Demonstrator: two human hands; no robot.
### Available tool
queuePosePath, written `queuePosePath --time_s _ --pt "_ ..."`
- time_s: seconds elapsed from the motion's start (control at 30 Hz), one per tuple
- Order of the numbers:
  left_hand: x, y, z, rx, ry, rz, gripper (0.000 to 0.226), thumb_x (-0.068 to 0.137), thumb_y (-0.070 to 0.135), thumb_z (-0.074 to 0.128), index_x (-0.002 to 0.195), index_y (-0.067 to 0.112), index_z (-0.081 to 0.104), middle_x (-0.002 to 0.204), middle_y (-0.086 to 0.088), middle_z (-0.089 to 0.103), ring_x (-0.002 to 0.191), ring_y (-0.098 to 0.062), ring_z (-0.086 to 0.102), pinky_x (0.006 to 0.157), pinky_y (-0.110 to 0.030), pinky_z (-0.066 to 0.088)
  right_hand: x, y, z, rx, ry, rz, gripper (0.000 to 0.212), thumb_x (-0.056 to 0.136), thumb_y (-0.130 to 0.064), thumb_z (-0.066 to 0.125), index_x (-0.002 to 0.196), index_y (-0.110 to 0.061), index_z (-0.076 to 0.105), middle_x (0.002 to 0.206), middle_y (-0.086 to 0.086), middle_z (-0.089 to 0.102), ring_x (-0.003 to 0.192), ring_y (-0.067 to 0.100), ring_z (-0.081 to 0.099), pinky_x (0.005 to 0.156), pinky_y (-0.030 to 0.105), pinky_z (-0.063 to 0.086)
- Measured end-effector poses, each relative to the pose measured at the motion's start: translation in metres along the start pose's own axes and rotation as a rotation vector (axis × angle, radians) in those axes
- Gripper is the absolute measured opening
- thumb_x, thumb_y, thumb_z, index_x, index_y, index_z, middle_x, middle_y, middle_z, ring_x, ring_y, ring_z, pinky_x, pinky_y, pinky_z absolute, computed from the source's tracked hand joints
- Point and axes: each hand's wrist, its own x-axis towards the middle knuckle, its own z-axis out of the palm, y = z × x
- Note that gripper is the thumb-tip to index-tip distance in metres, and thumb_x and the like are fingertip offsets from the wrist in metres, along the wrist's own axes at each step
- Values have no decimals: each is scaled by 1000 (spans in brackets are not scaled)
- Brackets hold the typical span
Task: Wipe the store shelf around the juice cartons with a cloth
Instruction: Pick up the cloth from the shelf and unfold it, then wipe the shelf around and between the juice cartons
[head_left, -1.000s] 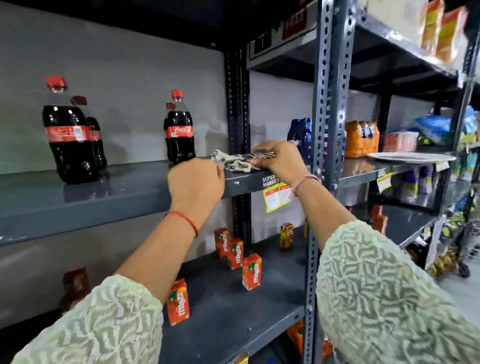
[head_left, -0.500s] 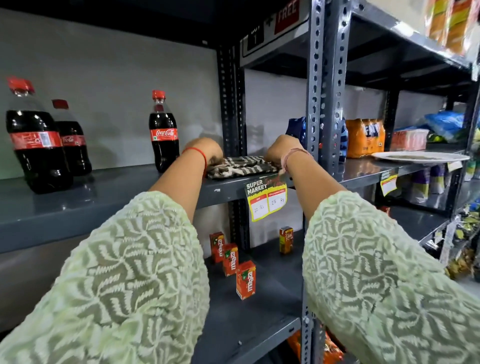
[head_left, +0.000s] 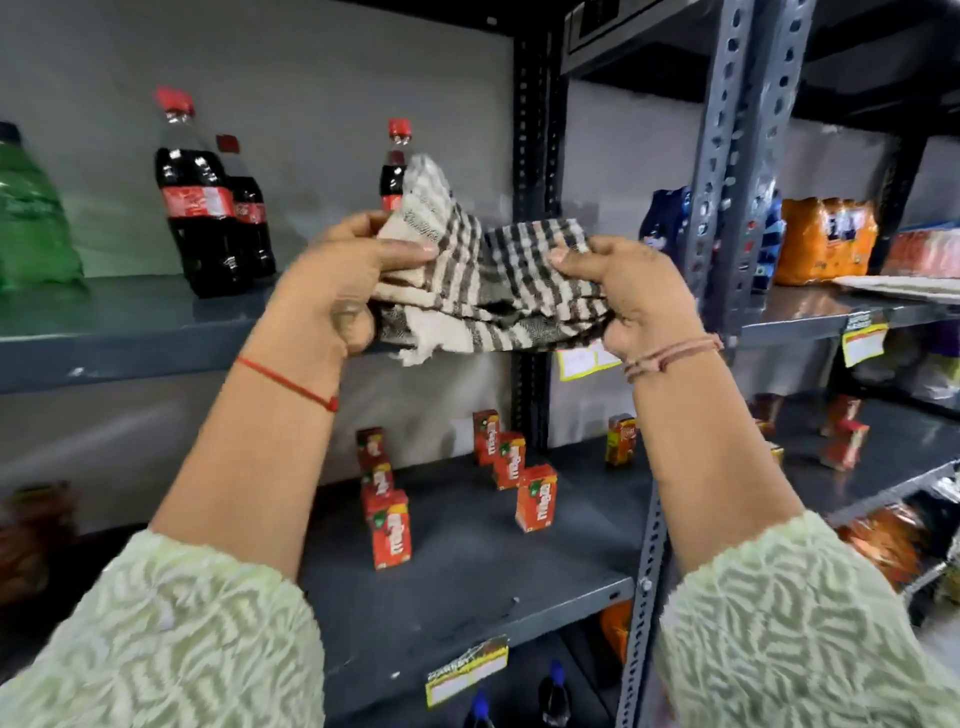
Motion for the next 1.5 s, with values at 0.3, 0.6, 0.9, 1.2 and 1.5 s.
queuePosePath --time_s 0.3,0.6,0.9,1.2,1.5 --pt "-128 -26 -130 -19 441 25 13 85 11 60 72 17 60 50 8 69 46 -9 64 44 -26 54 -122 81 114 61 -76 -221 41 70 1 77 72 -26 47 82 3 59 74 17 55 72 34 49" --pt "-256 -74 -275 19 1007 -109 13 84 2 58 77 12 63 81 -10 67 85 -30 61 82 -44 50 -205 196 255 -3 -485 -27 44 70 -4 78 70 -33 44 77 -9 51 71 10 52 65 24 45" --pt "-315 -110 -414 105 1233 -324 4 81 4 64 79 7 62 79 -10 61 82 -29 56 56 -29 48 -277 276 379 -187 -635 20 45 74 -6 74 68 -35 39 80 -11 52 77 14 50 74 33 44" --pt "-326 -136 -562 54 1235 -497 19 69 -2 74 68 11 60 85 -16 63 82 -30 57 81 -44 47 -313 345 489 -305 -660 34 32 76 7 68 84 -10 43 75 -3 44 68 15 42 57 10 38" --pt "-314 -165 -625 124 1308 -603 27 65 2 79 58 19 59 88 -11 65 90 -28 61 87 -37 49 -316 386 548 -538 -701 134 29 76 7 67 81 -12 45 81 4 54 79 18 52 77 31 44"
